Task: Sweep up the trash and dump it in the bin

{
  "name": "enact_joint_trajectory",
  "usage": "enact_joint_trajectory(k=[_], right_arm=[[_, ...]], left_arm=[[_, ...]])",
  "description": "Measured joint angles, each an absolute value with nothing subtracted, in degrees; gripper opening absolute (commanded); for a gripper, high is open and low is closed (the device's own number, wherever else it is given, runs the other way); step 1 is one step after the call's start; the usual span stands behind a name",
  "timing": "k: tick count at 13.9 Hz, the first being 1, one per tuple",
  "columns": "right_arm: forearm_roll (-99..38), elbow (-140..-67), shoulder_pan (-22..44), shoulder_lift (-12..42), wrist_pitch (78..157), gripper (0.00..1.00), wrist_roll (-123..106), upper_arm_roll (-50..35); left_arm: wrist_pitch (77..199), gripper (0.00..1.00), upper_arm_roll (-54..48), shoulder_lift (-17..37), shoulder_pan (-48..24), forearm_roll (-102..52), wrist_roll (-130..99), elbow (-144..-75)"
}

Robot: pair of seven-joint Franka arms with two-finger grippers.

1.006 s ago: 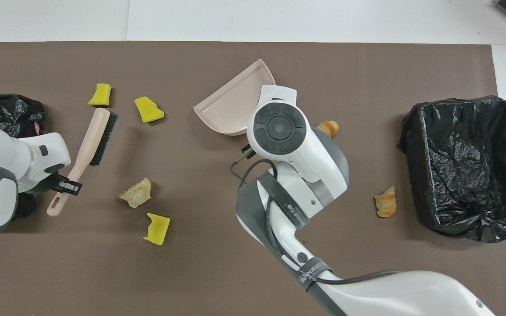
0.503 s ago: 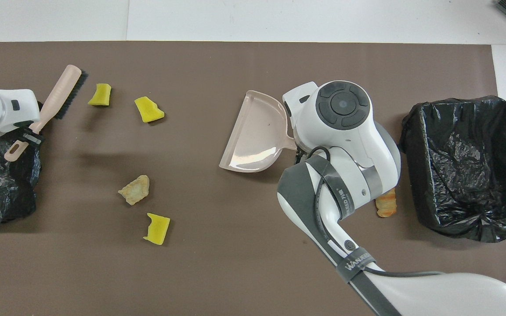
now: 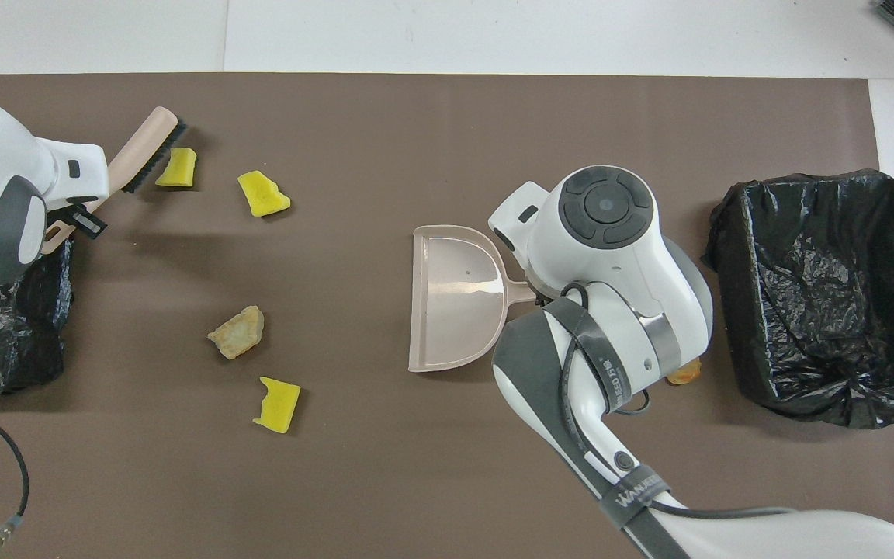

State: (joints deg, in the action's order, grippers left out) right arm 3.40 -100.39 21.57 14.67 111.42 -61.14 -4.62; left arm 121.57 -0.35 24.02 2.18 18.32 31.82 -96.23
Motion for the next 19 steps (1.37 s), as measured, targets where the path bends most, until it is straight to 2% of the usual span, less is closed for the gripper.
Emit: enact_joint_trajectory(k=[5,11,15,19], right_arm=[[3.4,-102.2,22.4,14.7,115.3,0.00,-61.2,-4.6],[3.4,-104.3,22.6,14.9,118.9,0.00,-61.2,-4.6],[3.4,-105.2,22.7,14.9,120.3,0.00,-61.3,-4.6],[3.4,-105.9,22.6,15.0,120.9,0.00,-61.7,-4.5]], left_arm=[[118.3,0.00,-0.4,22.4,2.0,18.3,36.1,-99.9],[112.2,0.00,-1.0,10.3,0.6,14.4,38.7,-114.2],[103.2,0.00,-1.0,3.8,-5.2,10.8,35.8,-118.9],[99.6,0.00,-1.2,2.7,-11.2,10.3,31.7,-119.2]])
